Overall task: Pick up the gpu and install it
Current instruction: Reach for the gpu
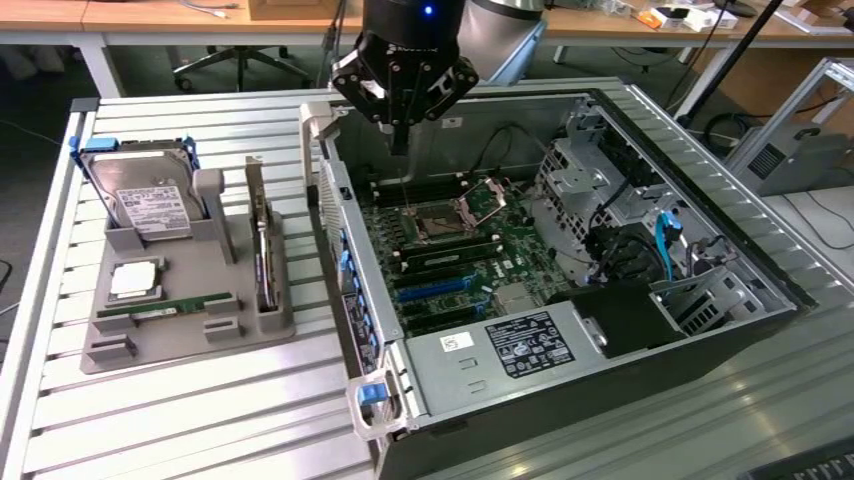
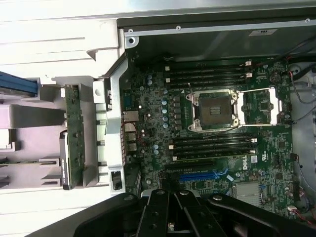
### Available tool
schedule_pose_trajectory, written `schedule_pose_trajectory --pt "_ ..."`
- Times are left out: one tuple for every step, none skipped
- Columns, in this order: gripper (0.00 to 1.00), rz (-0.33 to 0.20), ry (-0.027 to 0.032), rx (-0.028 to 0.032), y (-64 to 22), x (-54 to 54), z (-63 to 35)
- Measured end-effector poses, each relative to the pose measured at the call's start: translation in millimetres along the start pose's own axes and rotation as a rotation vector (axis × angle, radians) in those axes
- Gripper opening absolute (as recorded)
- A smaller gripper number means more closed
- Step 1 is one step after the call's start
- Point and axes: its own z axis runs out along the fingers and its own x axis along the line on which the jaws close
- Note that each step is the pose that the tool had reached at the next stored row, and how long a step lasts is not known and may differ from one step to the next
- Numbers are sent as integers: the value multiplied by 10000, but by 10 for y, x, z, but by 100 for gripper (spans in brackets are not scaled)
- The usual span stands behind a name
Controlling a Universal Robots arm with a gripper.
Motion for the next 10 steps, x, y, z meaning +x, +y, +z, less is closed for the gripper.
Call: schedule_pose_trajectory --pt "10 0 0 0 -1 7 0" --pt "10 1 1 1 -1 17 -1" --pt "10 1 0 1 -2 25 -1" --pt "10 1 0 1 -3 34 -1" --pt "10 1 0 1 -3 43 -2" --pt "10 0 0 1 -4 56 -2" --pt "10 0 0 1 -5 70 -2" --pt "10 0 0 1 -6 78 -3" --pt "10 1 0 0 -7 94 -3" --pt "10 0 1 1 -8 103 -3"
